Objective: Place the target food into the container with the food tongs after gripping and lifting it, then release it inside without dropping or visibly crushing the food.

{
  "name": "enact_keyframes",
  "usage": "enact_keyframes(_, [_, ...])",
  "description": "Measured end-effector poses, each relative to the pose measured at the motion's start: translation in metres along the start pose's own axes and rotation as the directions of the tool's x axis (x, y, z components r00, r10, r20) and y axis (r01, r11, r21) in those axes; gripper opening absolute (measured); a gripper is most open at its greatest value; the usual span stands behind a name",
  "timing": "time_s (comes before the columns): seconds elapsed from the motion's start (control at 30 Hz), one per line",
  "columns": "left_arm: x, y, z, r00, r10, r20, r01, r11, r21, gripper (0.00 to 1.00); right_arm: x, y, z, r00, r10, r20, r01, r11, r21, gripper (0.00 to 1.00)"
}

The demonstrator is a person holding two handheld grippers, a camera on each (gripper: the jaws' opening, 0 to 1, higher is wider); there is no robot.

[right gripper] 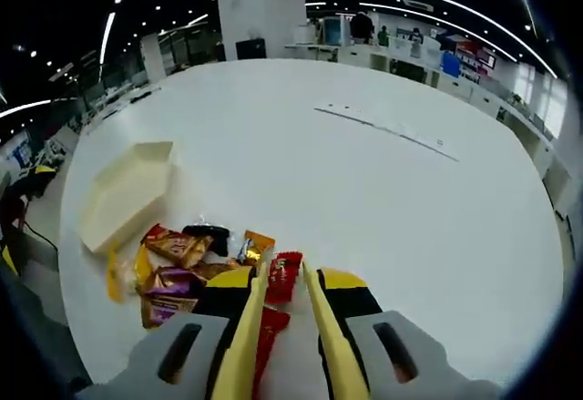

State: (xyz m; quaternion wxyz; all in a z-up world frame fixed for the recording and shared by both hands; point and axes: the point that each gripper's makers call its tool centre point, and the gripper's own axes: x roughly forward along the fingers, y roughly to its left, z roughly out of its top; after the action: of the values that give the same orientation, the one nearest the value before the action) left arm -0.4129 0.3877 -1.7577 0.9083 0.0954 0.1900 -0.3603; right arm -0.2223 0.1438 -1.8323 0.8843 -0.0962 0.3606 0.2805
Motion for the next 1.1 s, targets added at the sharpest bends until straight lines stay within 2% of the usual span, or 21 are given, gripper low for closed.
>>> enact_keyframes(0.07, [0.001, 0.000, 0.000, 1.000, -0.002, -0.003, 0.002, 1.000, 0.005, 0.99, 0.003, 0.003, -0.001, 1.000, 0.006, -0.019, -0.007, 1.000, -0.008, 0.23])
enact_keyframes(0.1, [0.001, -0.001, -0.001, 1.000, -0.004, -0.006, 0.004, 1.000, 0.003, 0.99, 0.004, 0.003, -0.003, 0.999, -0.008, -0.036, 0.006, 0.999, -0.043, 0.21])
enact_keyframes(0.2, [0.002, 0.001, -0.002, 1.000, 0.000, -0.009, 0.000, 1.000, 0.009, 0.99, 0.003, 0.003, 0.000, 0.999, -0.003, -0.037, 0.002, 1.000, -0.011, 0.18])
enact_keyframes(0.3, [0.002, 0.002, -0.002, 1.000, 0.004, -0.012, -0.004, 1.000, 0.012, 0.99, 0.000, 0.004, 0.002, 0.998, -0.003, -0.062, -0.002, 0.997, -0.083, 0.18])
enact_keyframes(0.47, [0.003, -0.001, -0.004, 1.000, -0.007, -0.018, 0.008, 1.000, 0.029, 0.99, -0.005, 0.001, 0.010, 0.999, 0.012, -0.047, -0.013, 0.999, -0.038, 0.19])
enact_keyframes(0.67, [0.002, -0.003, -0.010, 0.998, -0.023, -0.056, 0.022, 1.000, -0.020, 0.99, -0.015, -0.001, 0.029, 1.000, 0.010, -0.021, -0.011, 0.999, -0.036, 0.19])
enact_keyframes(0.8, [0.001, -0.005, -0.011, 0.997, -0.043, -0.063, 0.041, 0.998, -0.042, 0.99, -0.027, 0.004, 0.043, 0.998, 0.057, 0.026, -0.058, 0.997, 0.046, 0.19])
enact_keyframes(0.9, [0.000, -0.006, -0.007, 0.998, -0.052, -0.034, 0.051, 0.998, -0.039, 0.99, -0.032, 0.011, 0.044, 0.999, 0.054, 0.004, -0.054, 0.998, -0.033, 0.19])
enact_keyframes(1.03, [0.001, -0.009, -0.006, 0.998, -0.052, -0.030, 0.051, 0.999, -0.014, 0.99, -0.041, 0.019, 0.053, 0.998, 0.062, 0.022, -0.061, 0.998, -0.029, 0.20])
enact_keyframes(1.1, [0.001, -0.008, -0.009, 0.998, -0.040, -0.049, 0.040, 0.999, 0.001, 0.99, -0.045, 0.023, 0.059, 0.998, 0.060, 0.033, -0.059, 0.998, -0.035, 0.19])
